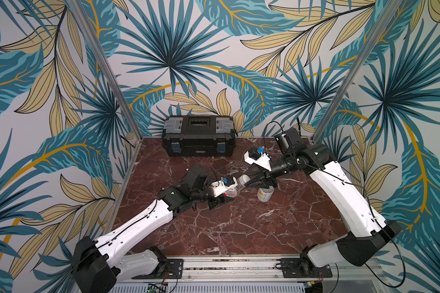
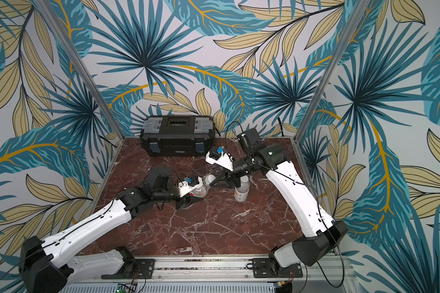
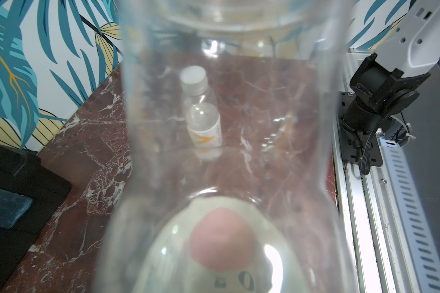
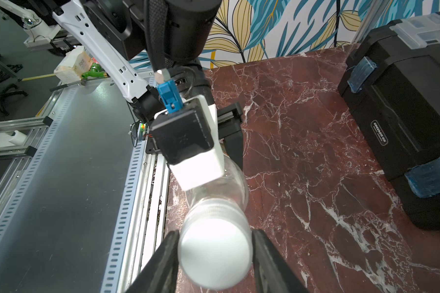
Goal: Screw on the bottle caps
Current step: Screw the bottle cap onto the plastic bottle.
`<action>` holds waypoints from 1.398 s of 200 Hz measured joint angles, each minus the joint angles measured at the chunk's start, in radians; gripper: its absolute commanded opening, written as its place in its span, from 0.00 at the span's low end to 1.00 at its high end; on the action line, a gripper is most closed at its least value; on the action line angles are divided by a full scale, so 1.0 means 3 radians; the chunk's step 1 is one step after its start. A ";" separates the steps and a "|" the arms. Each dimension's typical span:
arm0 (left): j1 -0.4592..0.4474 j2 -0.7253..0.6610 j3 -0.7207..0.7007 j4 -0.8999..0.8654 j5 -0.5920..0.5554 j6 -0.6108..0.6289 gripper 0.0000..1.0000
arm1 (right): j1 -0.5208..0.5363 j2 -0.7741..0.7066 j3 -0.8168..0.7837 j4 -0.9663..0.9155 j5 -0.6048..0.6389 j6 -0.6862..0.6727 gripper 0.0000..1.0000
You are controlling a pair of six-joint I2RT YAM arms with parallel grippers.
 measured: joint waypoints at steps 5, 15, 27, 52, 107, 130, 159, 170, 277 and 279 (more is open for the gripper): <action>0.0000 0.0000 0.0000 -0.0004 0.0000 -0.0005 0.27 | 0.0001 0.0011 0.0009 -0.0003 0.0001 -0.0005 0.30; 0.0001 0.0000 0.0000 -0.0011 -0.0005 -0.0009 0.27 | 0.0003 0.0022 0.0013 -0.0005 0.0005 0.0015 0.24; 0.0001 0.0000 0.0000 -0.0020 -0.0009 -0.0011 0.27 | 0.0006 0.0023 0.0013 -0.0005 0.0008 0.0052 0.19; 0.0001 0.0000 0.0000 -0.0036 -0.0020 -0.0019 0.27 | 0.0022 0.0023 0.0014 0.0008 0.0028 0.0189 0.11; 0.0015 0.0000 0.0000 -0.0109 -0.0070 -0.0093 0.27 | 0.0051 0.0094 0.0014 0.0108 0.0025 0.0722 0.02; 0.0024 0.0000 0.0000 -0.0159 -0.0127 -0.0112 0.27 | 0.0083 0.0132 0.0014 0.0178 0.0052 0.1011 0.00; 0.0024 0.0000 0.0000 -0.0210 -0.0205 -0.0114 0.27 | 0.0131 0.0144 0.0005 0.0238 0.0151 0.1358 0.00; 0.0024 0.0000 0.0000 -0.0229 -0.0223 -0.0111 0.27 | 0.0142 0.0144 -0.0005 0.0252 0.0178 0.1465 0.00; -0.0004 -0.0172 -0.0011 0.0247 -0.0668 -0.0074 1.00 | 0.0245 0.0095 -0.0072 0.0464 0.0720 0.2050 0.00; -0.0005 -0.0183 -0.0011 0.0261 -0.0674 -0.0069 1.00 | 0.0247 0.0106 -0.0057 0.0450 0.0744 0.2051 0.00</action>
